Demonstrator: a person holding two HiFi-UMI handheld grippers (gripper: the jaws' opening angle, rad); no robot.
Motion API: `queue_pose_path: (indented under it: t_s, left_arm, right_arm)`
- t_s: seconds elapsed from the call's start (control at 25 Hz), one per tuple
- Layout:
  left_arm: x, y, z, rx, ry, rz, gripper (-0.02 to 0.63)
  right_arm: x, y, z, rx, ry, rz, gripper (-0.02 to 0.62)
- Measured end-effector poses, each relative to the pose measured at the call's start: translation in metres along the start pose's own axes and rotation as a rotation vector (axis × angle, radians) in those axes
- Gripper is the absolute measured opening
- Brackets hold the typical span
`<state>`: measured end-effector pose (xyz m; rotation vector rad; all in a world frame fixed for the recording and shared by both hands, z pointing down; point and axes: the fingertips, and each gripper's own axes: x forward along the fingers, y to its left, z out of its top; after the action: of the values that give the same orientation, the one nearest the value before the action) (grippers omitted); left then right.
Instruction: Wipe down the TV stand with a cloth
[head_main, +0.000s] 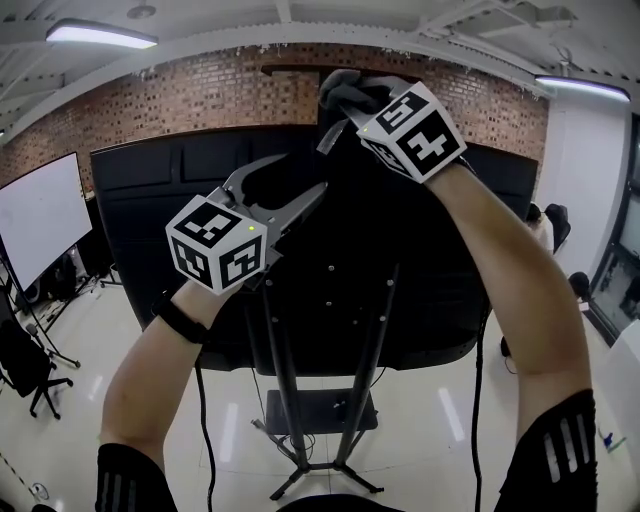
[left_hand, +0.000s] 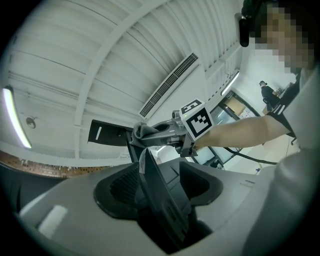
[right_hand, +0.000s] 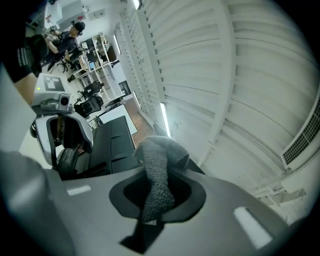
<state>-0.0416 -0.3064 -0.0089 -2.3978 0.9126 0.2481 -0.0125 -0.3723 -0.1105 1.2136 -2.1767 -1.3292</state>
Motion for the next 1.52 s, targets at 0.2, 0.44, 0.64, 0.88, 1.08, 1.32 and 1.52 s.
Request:
queue_pose_path:
  t_s: [0.2,0.44,0.64,0.88,1.08,1.32,1.52]
  left_arm:
    - [-0.005,-0.011,-0.016,-0.025,0.006,-0.011,0.272]
    - [-0.008,-0.022,-0.027,-0.066,0.02,-0.018,0.27]
    - [-0.022,-0.036,-0.049,-0.091,0.025,-0.026,0.267]
    - [-0.037,-0.053,-0.072,-0.116,0.034,-0.032,0.265]
    - [-0.048,-0.068,-0.093,-0.126,0.072,-0.044,0.265]
    - [-0.057,-0.08,-0.115,-0.096,0.105,-0.057,0.264]
    - [-0.068,-0.096,-0.136,-0.103,0.127,-0.063,0.264]
  right_arm:
    - [-0.007,0.032,-0.016,-0.085,0.028,0.015,0.04]
    - [-0.009,0.069,-0.032,-0.269,0.09,0.053,0.04]
    - [-0.015,0.105,-0.057,-0.305,0.113,0.085,0.04]
    - [-0.023,0.148,-0.088,-0.423,0.157,0.11,0.04]
    - [-0.03,0.186,-0.109,-0.531,0.199,0.139,0.04]
    - [-0.026,0.222,-0.129,-0.729,0.26,0.147,0.04]
    - [-0.034,0.258,-0.154,-0.846,0.301,0.17,0.04]
